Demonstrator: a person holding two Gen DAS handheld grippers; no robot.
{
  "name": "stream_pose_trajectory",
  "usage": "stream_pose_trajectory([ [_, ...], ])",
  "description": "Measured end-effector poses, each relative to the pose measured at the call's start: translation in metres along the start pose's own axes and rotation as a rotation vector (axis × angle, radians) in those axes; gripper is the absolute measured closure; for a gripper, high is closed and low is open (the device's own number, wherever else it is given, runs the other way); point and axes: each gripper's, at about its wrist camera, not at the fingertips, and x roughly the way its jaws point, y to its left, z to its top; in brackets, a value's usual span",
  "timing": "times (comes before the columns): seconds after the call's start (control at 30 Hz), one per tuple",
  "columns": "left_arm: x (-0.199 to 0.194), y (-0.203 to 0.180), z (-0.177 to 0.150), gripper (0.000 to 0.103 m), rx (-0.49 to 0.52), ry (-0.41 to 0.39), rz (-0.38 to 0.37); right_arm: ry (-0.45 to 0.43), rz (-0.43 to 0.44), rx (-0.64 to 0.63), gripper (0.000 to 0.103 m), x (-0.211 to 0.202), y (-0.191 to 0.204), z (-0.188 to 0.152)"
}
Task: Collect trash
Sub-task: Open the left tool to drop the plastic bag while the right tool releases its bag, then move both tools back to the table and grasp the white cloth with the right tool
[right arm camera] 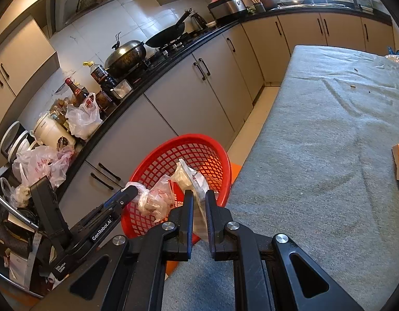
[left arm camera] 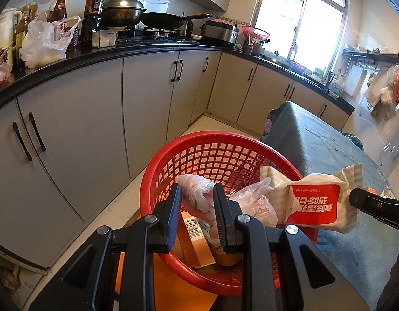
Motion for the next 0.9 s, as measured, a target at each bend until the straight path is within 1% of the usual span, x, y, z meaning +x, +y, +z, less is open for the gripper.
stream_pose_trajectory([
  [0.03, 0.000, 0.000, 0.000, 0.078, -0.001, 0.000, -0.001, 0.002, 0.001, -0.003, 0.093, 0.000, 0.001, 0.000],
  [0.17, 0.000, 0.001, 0.000, 0.077, -0.005, 0.000, -0.009, 0.012, 0.006, -0.009, 0.091, 0.002, 0.003, -0.001],
  [0.3, -0.002, 0.000, 0.001, 0.064, -0.001, -0.011, -0.007, 0.006, 0.011, -0.010, 0.091, 0.000, 0.003, -0.001],
  [0.47, -0.007, 0.000, 0.002, 0.054, -0.005, -0.026, -0.006, -0.012, 0.011, -0.009, 0.091, -0.009, 0.002, -0.001],
  [0.53, -0.010, -0.001, 0.003, 0.047, -0.004, -0.034, 0.001, -0.018, 0.007, -0.008, 0.091, -0.013, 0.001, -0.002],
  [0.8, -0.022, -0.011, 0.002, 0.043, 0.020, -0.061, 0.015, -0.020, -0.020, 0.017, 0.089, -0.026, -0.011, -0.009],
  [0.9, -0.025, -0.017, 0.001, 0.042, 0.031, -0.067, 0.019, -0.023, -0.021, 0.033, 0.085, -0.031, -0.019, -0.012],
])
